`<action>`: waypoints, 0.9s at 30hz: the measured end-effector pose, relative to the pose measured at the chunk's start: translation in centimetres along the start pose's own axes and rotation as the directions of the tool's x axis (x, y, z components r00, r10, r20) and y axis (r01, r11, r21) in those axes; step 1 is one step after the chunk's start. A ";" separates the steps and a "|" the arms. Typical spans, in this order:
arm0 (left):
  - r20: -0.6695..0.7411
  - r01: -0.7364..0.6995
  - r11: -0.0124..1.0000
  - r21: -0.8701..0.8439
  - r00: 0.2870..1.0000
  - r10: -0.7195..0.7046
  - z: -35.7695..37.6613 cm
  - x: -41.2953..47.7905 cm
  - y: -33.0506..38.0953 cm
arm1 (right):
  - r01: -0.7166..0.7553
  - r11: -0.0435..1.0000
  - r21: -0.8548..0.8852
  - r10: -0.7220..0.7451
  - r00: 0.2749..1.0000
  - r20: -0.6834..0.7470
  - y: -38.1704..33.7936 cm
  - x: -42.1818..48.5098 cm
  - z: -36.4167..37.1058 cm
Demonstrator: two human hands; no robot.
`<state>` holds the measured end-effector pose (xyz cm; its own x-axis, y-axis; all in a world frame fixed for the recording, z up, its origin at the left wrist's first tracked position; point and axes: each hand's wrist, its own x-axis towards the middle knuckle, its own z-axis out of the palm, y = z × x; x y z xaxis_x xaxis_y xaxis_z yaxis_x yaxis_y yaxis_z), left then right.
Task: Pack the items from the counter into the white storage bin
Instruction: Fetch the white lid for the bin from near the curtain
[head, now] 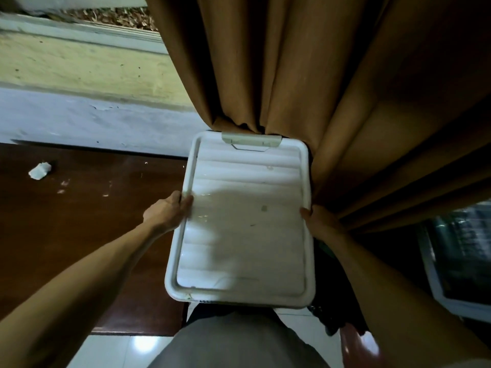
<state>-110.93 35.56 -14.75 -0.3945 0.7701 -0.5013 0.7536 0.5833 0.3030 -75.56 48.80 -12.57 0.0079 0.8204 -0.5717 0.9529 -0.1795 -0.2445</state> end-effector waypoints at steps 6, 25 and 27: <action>-0.031 0.039 0.998 -0.053 0.999 -0.041 1.2 -1.7 -0.1 | -0.042 0.985 0.167 0.024 0.994 0.108 2.4 -3.1 1.0; 0.088 0.112 0.976 -0.188 0.991 -0.097 8.5 -20.9 -5.4 | 0.169 0.979 0.116 -0.177 0.982 0.061 9.3 -14.7 5.0; 0.087 0.114 0.984 -0.140 0.991 -0.103 9.1 -23.2 -5.3 | 0.195 0.975 0.102 -0.203 0.977 0.072 10.3 -16.6 5.7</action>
<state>-101.00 12.27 -12.15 -0.4229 0.6808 -0.5980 0.6226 0.6978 0.3542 -67.56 30.22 -10.03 -0.2076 0.7983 -0.5654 0.9001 -0.0705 -0.4300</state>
